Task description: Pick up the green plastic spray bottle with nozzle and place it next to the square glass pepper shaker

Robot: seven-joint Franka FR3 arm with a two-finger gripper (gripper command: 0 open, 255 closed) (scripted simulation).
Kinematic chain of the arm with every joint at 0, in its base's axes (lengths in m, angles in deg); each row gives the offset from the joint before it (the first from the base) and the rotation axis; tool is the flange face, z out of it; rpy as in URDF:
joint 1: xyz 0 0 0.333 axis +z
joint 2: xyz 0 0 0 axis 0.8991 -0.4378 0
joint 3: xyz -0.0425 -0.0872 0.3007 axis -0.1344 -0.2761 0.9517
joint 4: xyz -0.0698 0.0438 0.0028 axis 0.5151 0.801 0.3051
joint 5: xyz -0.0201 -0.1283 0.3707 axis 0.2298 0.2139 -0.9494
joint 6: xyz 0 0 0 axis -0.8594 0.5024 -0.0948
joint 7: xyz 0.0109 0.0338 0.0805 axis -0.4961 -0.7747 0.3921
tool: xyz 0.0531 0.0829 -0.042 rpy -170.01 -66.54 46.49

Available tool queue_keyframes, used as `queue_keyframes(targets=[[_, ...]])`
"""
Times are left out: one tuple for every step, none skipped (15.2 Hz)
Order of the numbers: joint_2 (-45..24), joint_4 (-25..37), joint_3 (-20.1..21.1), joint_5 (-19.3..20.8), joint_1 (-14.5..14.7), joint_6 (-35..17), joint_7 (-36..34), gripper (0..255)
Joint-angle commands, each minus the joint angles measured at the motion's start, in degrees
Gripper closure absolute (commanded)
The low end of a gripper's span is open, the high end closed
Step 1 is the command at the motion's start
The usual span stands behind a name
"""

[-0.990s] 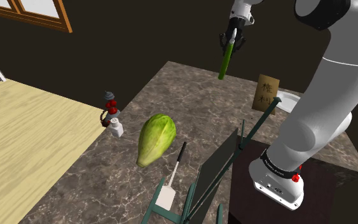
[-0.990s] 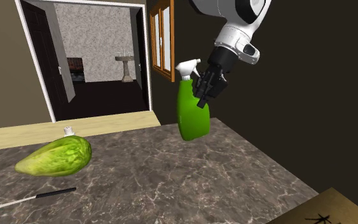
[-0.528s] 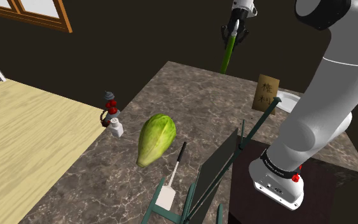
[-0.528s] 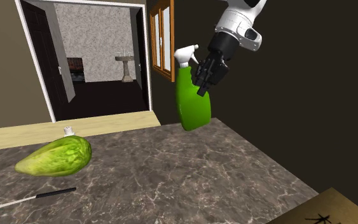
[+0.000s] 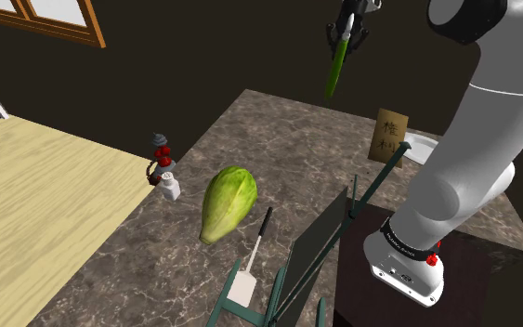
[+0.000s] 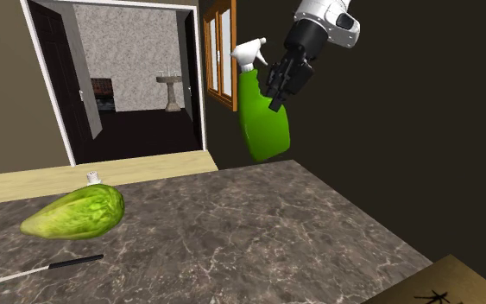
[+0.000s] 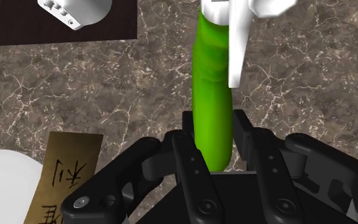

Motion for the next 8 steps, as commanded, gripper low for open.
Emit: queue_keyframes(targets=[[-0.32,2.16,-0.06,-0.23,-0.26,1.86,-0.3,255],[-0.56,3.25,-0.08,-0.38,-0.39,2.72,-0.47,255],[-0.81,4.38,-0.1,-0.55,-0.53,3.59,-0.65,255],[-1.09,5.54,-0.12,-0.72,-0.67,4.47,-0.82,255],[-1.39,6.74,-0.14,-0.92,-0.82,5.37,-1.0,255],[-1.72,7.98,-0.15,-1.13,-0.99,6.28,-1.18,255],[-2.08,9.26,-0.17,-1.35,-1.17,7.21,-1.36,255],[-2.47,10.59,-0.19,-1.59,-1.37,8.16,-1.55,255]])
